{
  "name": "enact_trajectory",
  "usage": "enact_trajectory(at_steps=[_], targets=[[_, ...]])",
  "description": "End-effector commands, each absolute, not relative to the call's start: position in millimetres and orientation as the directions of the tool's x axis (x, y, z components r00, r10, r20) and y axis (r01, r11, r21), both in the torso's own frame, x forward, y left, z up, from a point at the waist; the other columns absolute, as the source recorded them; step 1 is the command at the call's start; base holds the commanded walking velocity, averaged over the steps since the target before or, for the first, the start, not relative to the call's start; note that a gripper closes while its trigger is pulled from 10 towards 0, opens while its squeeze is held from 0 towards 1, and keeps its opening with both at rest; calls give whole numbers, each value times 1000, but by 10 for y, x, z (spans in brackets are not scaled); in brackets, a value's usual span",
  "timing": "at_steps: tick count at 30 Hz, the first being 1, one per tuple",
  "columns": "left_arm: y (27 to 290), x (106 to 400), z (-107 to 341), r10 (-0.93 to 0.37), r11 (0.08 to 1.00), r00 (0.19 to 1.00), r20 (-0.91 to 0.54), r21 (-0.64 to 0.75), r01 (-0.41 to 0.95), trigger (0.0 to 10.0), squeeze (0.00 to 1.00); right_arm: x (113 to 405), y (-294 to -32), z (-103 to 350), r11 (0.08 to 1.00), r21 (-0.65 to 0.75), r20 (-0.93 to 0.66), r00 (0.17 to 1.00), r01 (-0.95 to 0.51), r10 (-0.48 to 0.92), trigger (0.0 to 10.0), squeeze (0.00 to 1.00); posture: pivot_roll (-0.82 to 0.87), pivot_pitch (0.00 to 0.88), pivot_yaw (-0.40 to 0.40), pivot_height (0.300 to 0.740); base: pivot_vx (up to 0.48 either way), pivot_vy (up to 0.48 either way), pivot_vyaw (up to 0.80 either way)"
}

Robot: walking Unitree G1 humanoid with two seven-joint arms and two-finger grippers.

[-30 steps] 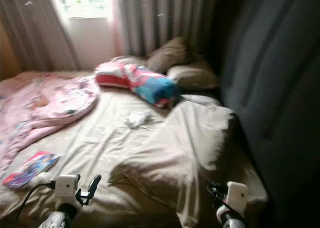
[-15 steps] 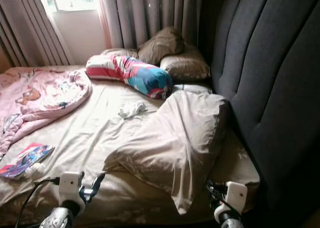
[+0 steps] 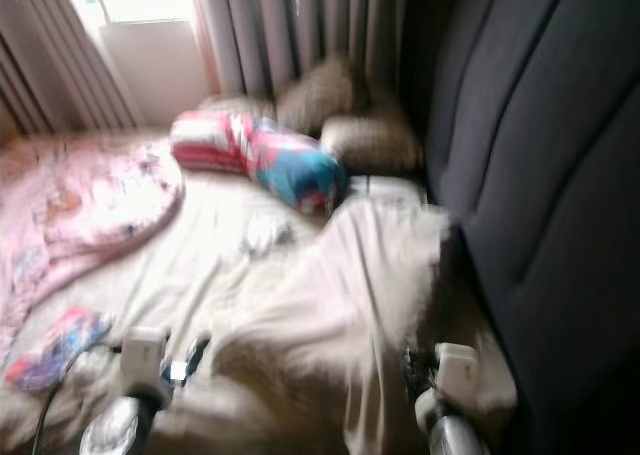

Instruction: Clean up the room

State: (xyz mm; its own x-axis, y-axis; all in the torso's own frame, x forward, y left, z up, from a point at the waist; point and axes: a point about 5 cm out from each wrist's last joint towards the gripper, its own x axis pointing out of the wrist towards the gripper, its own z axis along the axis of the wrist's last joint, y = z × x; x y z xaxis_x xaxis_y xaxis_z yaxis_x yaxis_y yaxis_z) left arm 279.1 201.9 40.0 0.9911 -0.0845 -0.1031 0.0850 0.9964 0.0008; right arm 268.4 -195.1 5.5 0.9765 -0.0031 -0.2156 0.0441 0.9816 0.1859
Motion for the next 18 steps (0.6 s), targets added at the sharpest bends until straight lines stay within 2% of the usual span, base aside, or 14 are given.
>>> enact_trajectory(at_steps=[1, 4, 8, 18], targets=[[2059, 2770, 365, -78, 997, 989, -125, 1, 79, 10000, 0, 2631, -1952, -28, 984, 175, -268, 963, 46, 3, 10000, 0, -49, 0, 26, 718, 0, 0, 0], [2061, 2771, 363, -76, 997, 989, -127, 1, 77, 10000, 0, 2614, -1957, -42, 986, 164, -275, 961, 38, 8, 10000, 0, -49, 0, 26, 718, 0, 0, 0], [2069, 2770, 351, -74, 997, 988, -138, 0, 75, 10000, 0, 2602, -1956, -37, 984, 177, -262, 965, 38, 10, 10000, 0, -52, 0, 26, 718, 0, 0, 800], [2047, 2780, 354, -90, 996, 986, -139, 0, 90, 10000, 0, 2572, -2021, -66, 977, 182, -275, 959, 113, -60, 10000, 0, -51, 0, 25, 718, 0, 0, 0]])
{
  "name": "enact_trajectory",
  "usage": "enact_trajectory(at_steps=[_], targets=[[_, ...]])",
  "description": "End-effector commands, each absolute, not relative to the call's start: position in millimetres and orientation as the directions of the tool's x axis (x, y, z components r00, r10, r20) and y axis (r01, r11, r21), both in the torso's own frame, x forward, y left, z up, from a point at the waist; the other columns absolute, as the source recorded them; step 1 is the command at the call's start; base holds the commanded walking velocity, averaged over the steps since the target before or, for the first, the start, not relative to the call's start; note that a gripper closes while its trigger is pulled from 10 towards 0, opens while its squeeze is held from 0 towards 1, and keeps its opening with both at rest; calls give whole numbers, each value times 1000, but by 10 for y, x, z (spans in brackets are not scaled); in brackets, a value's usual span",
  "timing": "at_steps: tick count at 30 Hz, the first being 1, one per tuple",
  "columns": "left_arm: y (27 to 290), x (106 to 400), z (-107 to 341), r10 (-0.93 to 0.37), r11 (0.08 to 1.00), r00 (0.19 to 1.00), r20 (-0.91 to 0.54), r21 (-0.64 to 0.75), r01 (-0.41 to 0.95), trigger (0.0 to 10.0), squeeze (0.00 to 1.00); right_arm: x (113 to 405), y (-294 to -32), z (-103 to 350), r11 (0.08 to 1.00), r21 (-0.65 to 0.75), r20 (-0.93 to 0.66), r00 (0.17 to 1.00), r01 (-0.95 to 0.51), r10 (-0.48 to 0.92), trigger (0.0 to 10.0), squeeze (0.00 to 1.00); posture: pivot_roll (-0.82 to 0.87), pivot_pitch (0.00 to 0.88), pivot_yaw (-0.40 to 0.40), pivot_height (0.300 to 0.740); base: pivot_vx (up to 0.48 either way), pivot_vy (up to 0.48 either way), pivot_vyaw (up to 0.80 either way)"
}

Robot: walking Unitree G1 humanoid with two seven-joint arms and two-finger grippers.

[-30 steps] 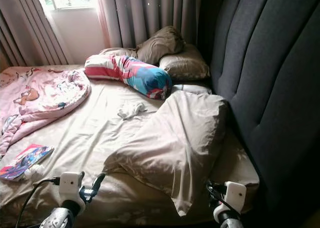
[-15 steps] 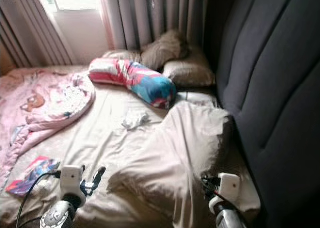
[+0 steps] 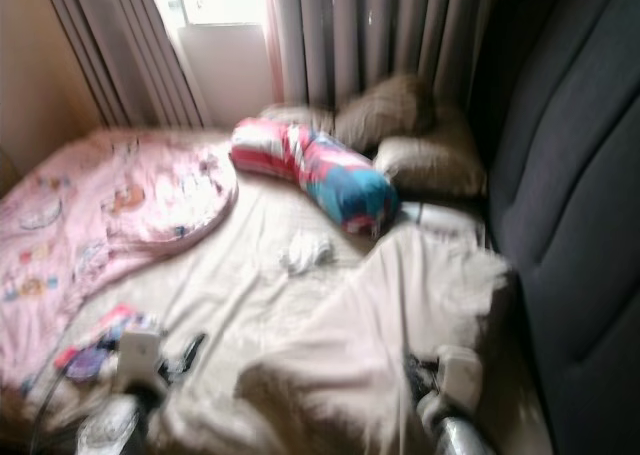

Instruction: Clean up the room

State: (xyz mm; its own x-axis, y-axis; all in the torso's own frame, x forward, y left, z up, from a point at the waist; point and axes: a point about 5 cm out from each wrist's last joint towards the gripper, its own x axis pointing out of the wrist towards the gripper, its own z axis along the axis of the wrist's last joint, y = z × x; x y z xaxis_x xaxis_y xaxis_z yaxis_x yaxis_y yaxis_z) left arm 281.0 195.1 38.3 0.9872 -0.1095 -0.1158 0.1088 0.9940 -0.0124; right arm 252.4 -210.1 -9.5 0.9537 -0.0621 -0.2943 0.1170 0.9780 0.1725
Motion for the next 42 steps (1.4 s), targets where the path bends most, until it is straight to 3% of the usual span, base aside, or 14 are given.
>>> enact_trajectory(at_steps=[1, 4, 11, 19, 30, 35, 42], targets=[[2047, 2780, 354, -90, 996, 986, -139, 0, 90, 10000, 0, 2572, -2021, -66, 977, 182, -275, 959, 113, -60, 10000, 0, -51, 0, 25, 718, 0, 0, 0], [2042, 2778, 357, -93, 996, 987, -134, -6, 93, 10000, 0, 2565, -2080, -79, 968, 177, -292, 949, 179, -122, 10000, 0, -51, 0, 24, 718, 0, 0, 0], [2056, 2744, 345, -94, 996, 986, -140, -6, 95, 10000, 0, 2518, -2057, -189, 958, 194, -380, 917, 210, -124, 10000, 0, -44, 11, 27, 713, 0, 0, 0], [2088, 2722, 352, -97, 995, 985, -141, 2, 98, 10000, 0, 2520, -1999, -181, 961, 203, -357, 928, 190, -108, 10000, 0, -41, 21, 36, 663, 0, 0, 0], [2142, 2715, 390, -111, 993, 983, -146, 23, 116, 10000, 0, 2582, -1926, -171, 955, 226, -365, 926, 191, -99, 10000, 0, -26, 36, 69, 663, 0, 0, 0], [2172, 2720, 412, -116, 992, 982, -151, 36, 123, 10000, 0, 2652, -1870, -141, 963, 214, -368, 927, 163, -75, 10000, 0, -29, 39, 85, 629, 0, 0, 0], [2146, 2762, 449, -121, 991, 982, -146, 36, 128, 10000, 0, 2761, -1818, -70, 965, 223, -351, 935, 135, -50, 10000, 0, -19, 33, 86, 629, 0, 0, 0]])
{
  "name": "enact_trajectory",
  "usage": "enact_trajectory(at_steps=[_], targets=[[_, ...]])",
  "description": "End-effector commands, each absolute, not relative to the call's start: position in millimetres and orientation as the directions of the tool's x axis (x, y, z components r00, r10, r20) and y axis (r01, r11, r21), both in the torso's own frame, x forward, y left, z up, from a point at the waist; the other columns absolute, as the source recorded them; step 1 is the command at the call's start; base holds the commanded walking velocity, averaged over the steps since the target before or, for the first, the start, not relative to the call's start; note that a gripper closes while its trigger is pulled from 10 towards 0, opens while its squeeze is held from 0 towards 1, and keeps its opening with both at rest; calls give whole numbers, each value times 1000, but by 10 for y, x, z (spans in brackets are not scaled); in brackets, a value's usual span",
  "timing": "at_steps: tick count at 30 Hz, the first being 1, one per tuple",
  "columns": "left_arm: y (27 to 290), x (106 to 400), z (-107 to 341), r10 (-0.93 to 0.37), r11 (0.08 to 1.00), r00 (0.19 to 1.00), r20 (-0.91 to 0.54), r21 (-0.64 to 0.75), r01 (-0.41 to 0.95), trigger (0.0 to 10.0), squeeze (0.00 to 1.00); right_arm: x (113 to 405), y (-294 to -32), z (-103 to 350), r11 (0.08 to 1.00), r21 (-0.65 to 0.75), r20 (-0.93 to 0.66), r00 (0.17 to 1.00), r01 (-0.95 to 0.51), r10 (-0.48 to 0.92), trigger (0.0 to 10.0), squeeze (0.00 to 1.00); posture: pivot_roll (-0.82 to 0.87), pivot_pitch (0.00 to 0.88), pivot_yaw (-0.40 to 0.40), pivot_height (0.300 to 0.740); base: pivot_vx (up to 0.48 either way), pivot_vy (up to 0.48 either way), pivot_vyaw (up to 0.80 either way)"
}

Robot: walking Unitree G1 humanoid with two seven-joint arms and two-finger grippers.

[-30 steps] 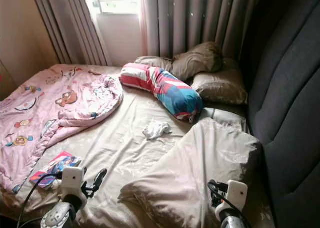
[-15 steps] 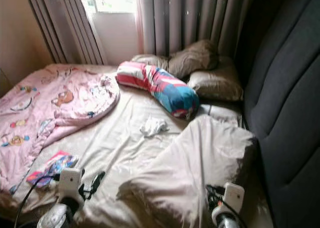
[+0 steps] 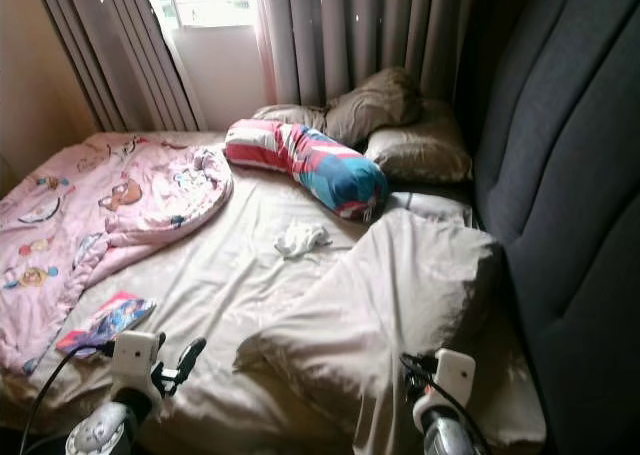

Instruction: Clean up the room

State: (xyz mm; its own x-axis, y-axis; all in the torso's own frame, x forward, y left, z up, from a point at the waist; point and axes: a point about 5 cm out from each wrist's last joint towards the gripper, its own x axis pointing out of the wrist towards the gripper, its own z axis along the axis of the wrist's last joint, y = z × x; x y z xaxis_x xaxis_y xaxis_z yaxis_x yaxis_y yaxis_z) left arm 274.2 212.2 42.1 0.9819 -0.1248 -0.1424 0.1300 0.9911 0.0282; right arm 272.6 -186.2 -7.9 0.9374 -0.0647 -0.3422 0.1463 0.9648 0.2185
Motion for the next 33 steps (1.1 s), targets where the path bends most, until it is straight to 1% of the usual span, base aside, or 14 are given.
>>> enact_trajectory(at_steps=[1, 7, 14, 19, 23, 33], targets=[[2145, 2764, 451, -121, 991, 982, -145, 36, 128, 10000, 0, 2772, -1817, -63, 965, 224, -350, 935, 134, -49, 10000, 0, -18, 32, 85, 629, 0, 0, 0], [2171, 2769, 468, -112, 992, 984, -142, 35, 118, 10000, 0, 2840, -1791, -8, 963, 250, -330, 944, 103, -15, 10000, 0, -14, 28, 83, 629, 0, 0, 0], [2171, 2785, 485, -106, 993, 985, -139, 33, 111, 10000, 0, 2876, -1762, 26, 967, 244, -312, 950, 73, 7, 10000, 0, -11, 25, 82, 674, 0, 0, 0], [2169, 2795, 493, -107, 993, 985, -136, 34, 113, 10000, 0, 2879, -1757, 18, 968, 237, -323, 946, 86, -5, 10000, 0, -11, 26, 86, 674, 0, 0, 0], [2177, 2805, 503, -107, 993, 985, -136, 36, 113, 10000, 0, 2888, -1712, 30, 968, 244, -310, 950, 60, 19, 10000, 0, -10, 27, 89, 674, 0, 0, 0], [2191, 2822, 502, -105, 993, 984, -147, 35, 111, 10000, 0, 2898, -1713, 24, 970, 230, -327, 945, 78, 1, 10000, 0, -13, 37, 94, 674, 0, 0, 0]])
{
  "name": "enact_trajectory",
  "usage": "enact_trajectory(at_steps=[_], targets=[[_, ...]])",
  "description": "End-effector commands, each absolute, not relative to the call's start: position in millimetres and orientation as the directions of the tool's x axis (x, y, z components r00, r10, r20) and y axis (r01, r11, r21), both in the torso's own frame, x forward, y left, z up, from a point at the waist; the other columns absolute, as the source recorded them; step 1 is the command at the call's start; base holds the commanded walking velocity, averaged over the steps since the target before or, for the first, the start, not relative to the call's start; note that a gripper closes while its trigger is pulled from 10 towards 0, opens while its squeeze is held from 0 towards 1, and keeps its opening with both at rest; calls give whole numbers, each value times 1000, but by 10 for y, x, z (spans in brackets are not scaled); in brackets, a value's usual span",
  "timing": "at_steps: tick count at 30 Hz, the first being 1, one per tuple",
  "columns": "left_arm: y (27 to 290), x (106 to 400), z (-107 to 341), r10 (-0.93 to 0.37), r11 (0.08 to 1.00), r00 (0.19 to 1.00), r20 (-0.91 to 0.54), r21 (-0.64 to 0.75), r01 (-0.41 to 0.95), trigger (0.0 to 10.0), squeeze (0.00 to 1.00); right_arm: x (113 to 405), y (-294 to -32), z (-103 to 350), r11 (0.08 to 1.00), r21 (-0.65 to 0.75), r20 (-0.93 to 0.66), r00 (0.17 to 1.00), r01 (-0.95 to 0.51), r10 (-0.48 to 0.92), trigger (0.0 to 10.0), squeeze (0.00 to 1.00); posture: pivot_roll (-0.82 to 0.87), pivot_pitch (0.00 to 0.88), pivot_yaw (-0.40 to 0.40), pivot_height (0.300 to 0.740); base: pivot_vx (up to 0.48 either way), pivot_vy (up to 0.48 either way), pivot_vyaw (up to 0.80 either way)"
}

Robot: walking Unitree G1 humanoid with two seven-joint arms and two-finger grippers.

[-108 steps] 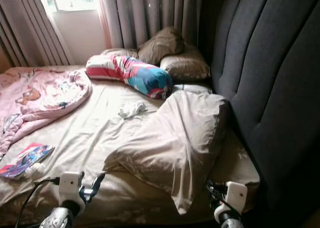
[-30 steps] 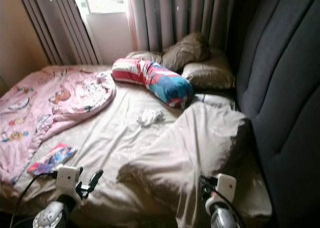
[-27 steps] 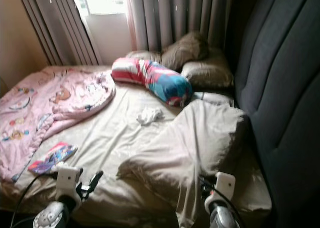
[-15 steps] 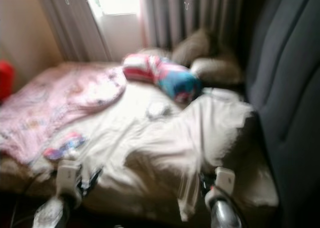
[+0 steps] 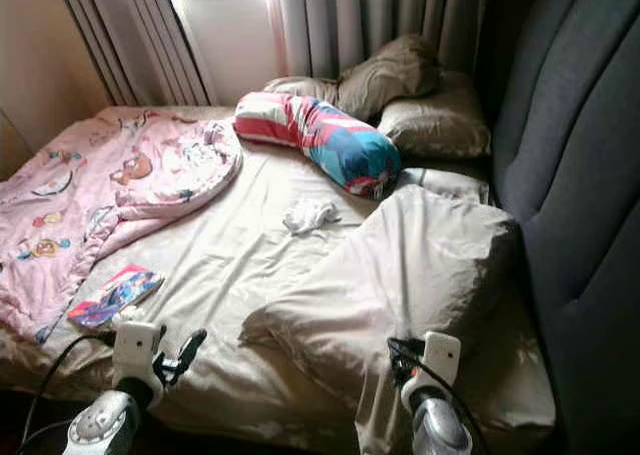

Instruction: Clean up the room

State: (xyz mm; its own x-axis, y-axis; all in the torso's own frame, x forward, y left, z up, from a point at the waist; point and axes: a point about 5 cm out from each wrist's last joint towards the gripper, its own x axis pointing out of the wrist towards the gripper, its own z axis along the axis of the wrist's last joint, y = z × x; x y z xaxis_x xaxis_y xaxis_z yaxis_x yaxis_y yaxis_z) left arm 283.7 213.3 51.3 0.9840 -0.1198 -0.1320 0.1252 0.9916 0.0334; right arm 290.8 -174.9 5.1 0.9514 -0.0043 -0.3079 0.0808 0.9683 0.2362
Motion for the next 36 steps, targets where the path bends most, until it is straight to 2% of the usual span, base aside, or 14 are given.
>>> enact_trajectory(at_steps=[1, 18, 23, 24, 25, 36], targets=[[2189, 2824, 500, -105, 993, 983, -149, 35, 112, 10000, 0, 2899, -1715, 24, 971, 227, -330, 944, 81, -2, 10000, 0, -13, 39, 94, 674, 0, 0, 0], [2172, 2848, 516, -123, 991, 982, -145, 28, 128, 10000, 0, 2868, -1715, -47, 975, 194, -398, 917, 108, -22, 10000, 0, -11, 60, 95, 674, 189, 0, 0], [2177, 2844, 519, -125, 991, 981, -145, 29, 131, 10000, 0, 2829, -1728, -95, 957, 244, -423, 905, 157, -41, 10000, 0, -8, 66, 99, 674, 0, 0, 0], [2179, 2842, 518, -126, 991, 981, -146, 30, 131, 10000, 0, 2821, -1739, -106, 952, 253, -430, 901, 174, -50, 10000, 635, -7, 66, 100, 674, 0, 0, 0], [2182, 2840, 518, -126, 991, 981, -147, 32, 132, 10000, 0, 2811, -1750, -117, 942, 272, -437, 898, 195, -60, 10000, 1000, -6, 66, 100, 674, 0, 0, 0], [2212, 2824, 526, -125, 990, 980, -152, 42, 133, 10000, 0, 2740, -1688, -199, 930, 324, -475, 880, 175, 0, 10000, 1000, 5, 76, 107, 674, 0, 0, 0]])
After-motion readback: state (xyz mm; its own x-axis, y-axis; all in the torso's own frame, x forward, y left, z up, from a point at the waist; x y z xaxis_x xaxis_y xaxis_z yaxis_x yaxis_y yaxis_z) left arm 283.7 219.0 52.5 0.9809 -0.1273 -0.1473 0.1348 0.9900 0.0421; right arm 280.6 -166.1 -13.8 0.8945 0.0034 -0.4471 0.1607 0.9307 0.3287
